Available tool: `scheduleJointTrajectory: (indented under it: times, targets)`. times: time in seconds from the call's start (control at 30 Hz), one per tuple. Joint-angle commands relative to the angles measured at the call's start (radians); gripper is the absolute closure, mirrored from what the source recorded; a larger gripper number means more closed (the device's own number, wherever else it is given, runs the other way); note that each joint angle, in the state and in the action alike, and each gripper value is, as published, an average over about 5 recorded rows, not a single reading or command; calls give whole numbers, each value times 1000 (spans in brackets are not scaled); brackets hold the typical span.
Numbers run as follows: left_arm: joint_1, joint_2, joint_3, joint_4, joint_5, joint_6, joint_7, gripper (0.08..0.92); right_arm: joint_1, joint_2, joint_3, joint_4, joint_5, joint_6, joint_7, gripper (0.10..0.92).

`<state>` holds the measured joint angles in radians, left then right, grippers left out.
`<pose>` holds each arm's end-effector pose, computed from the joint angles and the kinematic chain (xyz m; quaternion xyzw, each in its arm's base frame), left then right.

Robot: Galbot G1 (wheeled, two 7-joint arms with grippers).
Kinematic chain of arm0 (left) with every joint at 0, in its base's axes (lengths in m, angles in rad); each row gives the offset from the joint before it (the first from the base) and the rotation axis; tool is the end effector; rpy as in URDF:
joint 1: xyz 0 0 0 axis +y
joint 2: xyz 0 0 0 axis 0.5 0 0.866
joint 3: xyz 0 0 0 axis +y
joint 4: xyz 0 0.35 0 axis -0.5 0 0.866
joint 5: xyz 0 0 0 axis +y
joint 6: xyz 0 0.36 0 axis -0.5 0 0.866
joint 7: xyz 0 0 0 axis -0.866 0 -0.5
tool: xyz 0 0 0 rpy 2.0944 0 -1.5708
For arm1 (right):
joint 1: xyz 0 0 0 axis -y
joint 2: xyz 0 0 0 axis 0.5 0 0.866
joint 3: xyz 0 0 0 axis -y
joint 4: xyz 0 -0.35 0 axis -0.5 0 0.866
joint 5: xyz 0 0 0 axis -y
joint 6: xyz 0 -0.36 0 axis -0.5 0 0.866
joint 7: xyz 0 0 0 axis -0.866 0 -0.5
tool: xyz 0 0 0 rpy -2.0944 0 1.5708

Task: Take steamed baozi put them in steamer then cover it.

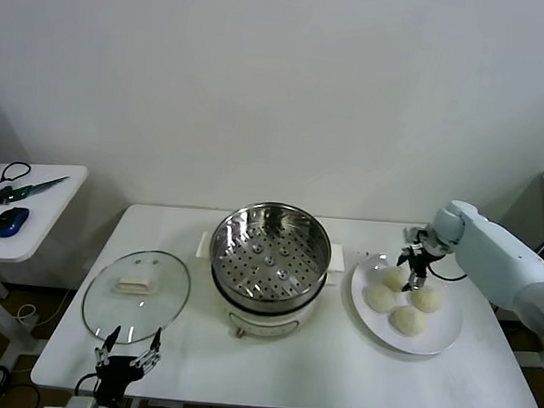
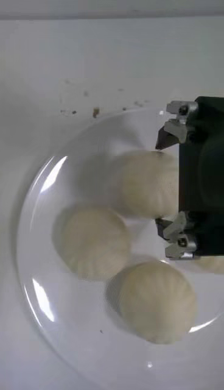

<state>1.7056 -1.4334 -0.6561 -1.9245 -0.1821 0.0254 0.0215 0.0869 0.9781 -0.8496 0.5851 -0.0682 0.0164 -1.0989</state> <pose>0.1320 0.0751 -0.3765 0.0272 -0.9873 0.0001 0.1563 0.6038 -0.2015 -0.2388 0.4745 -0.5656 0.5031 0.4492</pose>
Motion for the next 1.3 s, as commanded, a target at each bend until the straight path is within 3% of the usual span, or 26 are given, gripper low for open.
scheduleJointTrajectory:
  times: [0.03, 0.27, 0.57, 0.7, 0.87, 1.0, 1.3]
  targets:
    - [1, 1, -1, 0, 1, 0, -1, 177, -4, 20, 27, -26, -9, 10, -7, 311]
    - [4, -1, 1, -6, 7, 5, -4, 177, 158, -48, -134, 106, 140, 17, -34, 322]
    - [4, -1, 6, -17, 10, 9, -16, 177, 729, -80, -657, 490, 375, 230, -47, 330]
    - [5, 2, 7, -17, 11, 12, -24, 177, 873, -26, -757, 657, 363, 363, -4, 335]
    - [6, 7, 10, -20, 15, 19, -30, 177, 934, 79, -777, 813, 245, 505, 55, 338]
    - [1, 4, 12, -25, 18, 23, -34, 177, 838, 180, -699, 768, 85, 592, 121, 338]
    - [10, -8, 16, -32, 22, 13, -50, 177, 545, 351, -543, 467, -210, 724, 232, 338]
